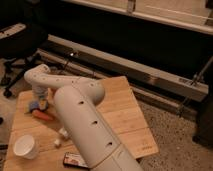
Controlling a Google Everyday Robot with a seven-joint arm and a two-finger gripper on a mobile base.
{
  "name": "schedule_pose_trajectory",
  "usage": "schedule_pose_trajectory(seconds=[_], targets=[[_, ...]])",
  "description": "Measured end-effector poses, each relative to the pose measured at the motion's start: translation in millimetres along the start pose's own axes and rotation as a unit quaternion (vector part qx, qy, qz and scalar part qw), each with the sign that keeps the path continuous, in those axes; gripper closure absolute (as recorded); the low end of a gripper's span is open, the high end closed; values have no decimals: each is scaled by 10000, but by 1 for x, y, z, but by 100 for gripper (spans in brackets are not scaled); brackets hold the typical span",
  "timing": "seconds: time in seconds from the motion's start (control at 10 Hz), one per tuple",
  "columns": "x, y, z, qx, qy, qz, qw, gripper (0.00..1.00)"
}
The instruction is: Place the white sponge in the ceramic bowl
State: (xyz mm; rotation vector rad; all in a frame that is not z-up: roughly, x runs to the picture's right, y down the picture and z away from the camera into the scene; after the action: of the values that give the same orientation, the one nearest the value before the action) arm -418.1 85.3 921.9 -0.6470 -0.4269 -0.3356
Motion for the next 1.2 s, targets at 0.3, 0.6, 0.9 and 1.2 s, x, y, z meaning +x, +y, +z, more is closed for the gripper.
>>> schedule_pose_trajectory(seconds=[0.3, 0.6, 0.9, 1.2], targets=[[-3, -5, -8, 43, 37, 36, 10000, 99], [-13, -34, -69, 614, -138, 191, 9978, 100], [-5, -54, -147, 1326, -328, 500, 9894, 100], [50, -57, -193, 1867, -362, 1244, 9738, 100]])
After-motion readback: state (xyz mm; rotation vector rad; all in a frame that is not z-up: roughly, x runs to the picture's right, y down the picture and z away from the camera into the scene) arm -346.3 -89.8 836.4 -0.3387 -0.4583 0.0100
